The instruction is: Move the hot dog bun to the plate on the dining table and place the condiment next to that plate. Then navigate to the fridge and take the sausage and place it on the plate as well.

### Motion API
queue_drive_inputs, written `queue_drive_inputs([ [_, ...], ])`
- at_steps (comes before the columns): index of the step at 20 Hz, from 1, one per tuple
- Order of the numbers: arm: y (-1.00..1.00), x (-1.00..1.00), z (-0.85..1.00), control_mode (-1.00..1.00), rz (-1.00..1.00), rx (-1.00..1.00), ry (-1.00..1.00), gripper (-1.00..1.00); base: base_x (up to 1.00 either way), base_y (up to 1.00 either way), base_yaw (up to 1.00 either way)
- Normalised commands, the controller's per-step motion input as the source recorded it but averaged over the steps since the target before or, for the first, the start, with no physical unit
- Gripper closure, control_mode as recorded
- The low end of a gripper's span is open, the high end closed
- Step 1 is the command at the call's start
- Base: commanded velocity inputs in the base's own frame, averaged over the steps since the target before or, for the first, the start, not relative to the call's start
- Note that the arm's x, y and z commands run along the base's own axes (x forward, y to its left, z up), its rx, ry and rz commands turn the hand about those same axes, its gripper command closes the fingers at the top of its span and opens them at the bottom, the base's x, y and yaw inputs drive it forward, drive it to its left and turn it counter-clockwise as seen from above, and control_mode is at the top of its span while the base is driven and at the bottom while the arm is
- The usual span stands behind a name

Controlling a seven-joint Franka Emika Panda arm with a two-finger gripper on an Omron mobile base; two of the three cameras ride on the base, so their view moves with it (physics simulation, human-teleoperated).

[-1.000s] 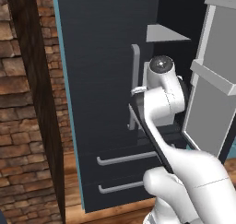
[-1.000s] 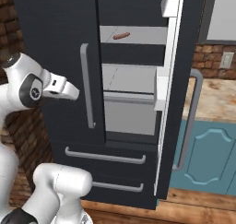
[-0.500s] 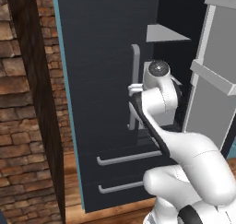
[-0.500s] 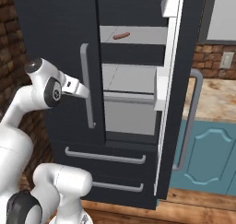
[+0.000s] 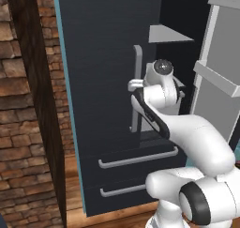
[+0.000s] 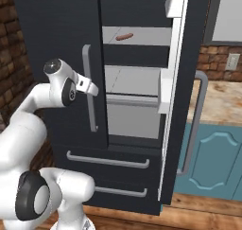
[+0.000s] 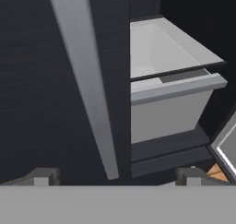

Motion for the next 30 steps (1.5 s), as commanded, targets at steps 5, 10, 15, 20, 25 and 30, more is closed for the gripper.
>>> queue_drive_inputs([
  [5,0.03,0.54,-0.23,-1.0,0.07,0.06,-0.07,-1.0,0.0,0.0,0.0],
  [10,0.0,0.66,-0.18,-1.0,0.04,0.02,0.0,-1.0,0.0,0.0,0.0],
  [15,0.12,0.52,-0.16,-1.0,0.04,0.0,0.0,-1.0,0.0,0.0,0.0],
  [20,0.02,0.55,-0.17,-1.0,0.02,0.0,0.0,-1.0,0.0,0.0,0.0],
  [25,0.01,0.51,-0.23,-1.0,0.0,0.0,0.0,-1.0,0.0,0.0,0.0],
  [30,0.47,0.12,-0.16,-1.0,0.0,0.0,0.0,1.0,0.0,0.0,0.0],
])
